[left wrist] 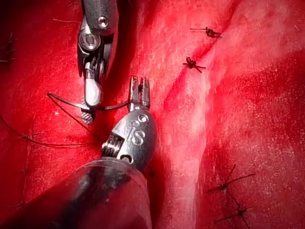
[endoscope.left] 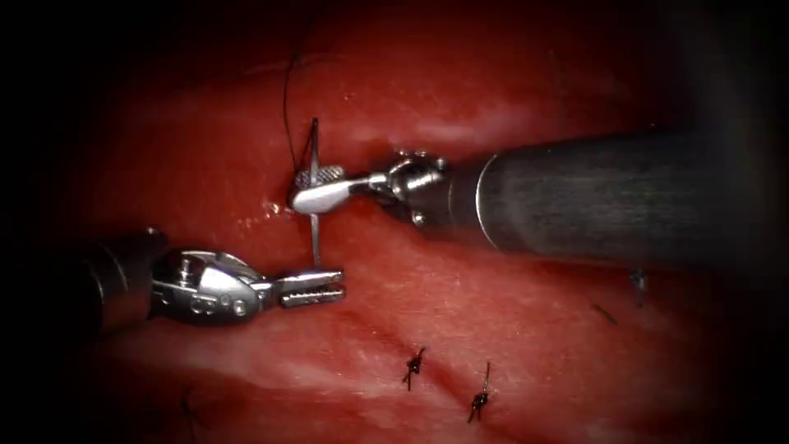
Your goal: Wound Closure
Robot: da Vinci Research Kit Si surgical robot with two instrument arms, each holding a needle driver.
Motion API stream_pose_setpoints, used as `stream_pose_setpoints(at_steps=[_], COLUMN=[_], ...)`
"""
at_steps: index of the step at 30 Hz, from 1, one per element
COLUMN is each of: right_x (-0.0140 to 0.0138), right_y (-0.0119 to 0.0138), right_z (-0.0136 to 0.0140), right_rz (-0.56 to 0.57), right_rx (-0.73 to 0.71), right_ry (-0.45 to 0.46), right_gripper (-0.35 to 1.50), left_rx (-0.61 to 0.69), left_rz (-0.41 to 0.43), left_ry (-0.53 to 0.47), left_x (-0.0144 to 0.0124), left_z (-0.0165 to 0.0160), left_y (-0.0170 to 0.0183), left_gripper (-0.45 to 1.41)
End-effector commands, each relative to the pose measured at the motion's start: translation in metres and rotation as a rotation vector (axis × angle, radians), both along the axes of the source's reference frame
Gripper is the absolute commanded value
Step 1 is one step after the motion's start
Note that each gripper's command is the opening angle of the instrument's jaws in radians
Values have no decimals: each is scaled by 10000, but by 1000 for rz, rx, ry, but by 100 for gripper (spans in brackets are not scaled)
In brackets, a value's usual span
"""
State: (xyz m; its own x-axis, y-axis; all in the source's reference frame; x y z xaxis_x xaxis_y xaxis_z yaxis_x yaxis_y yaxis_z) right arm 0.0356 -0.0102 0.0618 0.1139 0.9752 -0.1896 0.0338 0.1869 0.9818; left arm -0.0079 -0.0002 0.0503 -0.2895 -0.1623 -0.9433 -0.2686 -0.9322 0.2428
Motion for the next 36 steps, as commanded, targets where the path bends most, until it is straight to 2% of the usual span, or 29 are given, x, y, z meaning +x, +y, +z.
stream_pose_setpoints(at_steps=[1, 2, 3, 11, 12, 13, 14, 17, 20, 22, 24, 26, 29, 33, 36], right_x=[9, 9, 9, 8, 7, 6, 4, -3, -9, -11, -12, -12, -10, -9, -9], right_y=[-7, -7, -7, -8, -8, -7, -5, 2, 9, 13, 16, 18, 20, 22, 23], right_z=[6, 6, 6, 9, 10, 10, 11, 13, 16, 17, 18, 17, 16, 16, 17], right_rz=[1, 4, 6, -17, -15, -13, -9, 12, 36, 49, 63, 67, 76, 77, 85], right_rx=[2, 2, 2, -3, -3, -3, -3, -59, -156, -202, -252, -298, -366, -483, -590], right_ry=[-1, -4, -6, -62, -64, -67, -71, -83, -84, -88, -79, -75, -68, -63, -71], right_gripper=[-5, -27, -35, -35, -35, -35, -35, -35, -35, -35, -35, -35, -35, -35, -35], left_rx=[0, 0, 0, 0, 1, -4, 14, 123, 200, 257, 295, 312, 367, 429, 488], left_rz=[0, 1, 0, 0, 0, 1, -2, -23, -57, -71, -67, -59, 2, 5, -9], left_ry=[-1, -1, 0, 0, 0, 1, -6, -41, -46, -61, -68, -71, -99, -61, 25], left_x=[-5, -5, -6, -7, -7, -6, -5, 0, 9, 19, 29, 40, 51, 57, 57], left_z=[7, 7, 7, 7, 6, 6, 5, 2, -1, -3, -3, -2, 6, 25, 43], left_y=[-1, -1, -1, -1, 0, 1, 2, 6, 7, 7, 8, 13, 25, 35, 42], left_gripper=[-45, -45, -45, -42, 5, 41, 64, 101, 118, 115, 93, 36, -45, -45, -45])
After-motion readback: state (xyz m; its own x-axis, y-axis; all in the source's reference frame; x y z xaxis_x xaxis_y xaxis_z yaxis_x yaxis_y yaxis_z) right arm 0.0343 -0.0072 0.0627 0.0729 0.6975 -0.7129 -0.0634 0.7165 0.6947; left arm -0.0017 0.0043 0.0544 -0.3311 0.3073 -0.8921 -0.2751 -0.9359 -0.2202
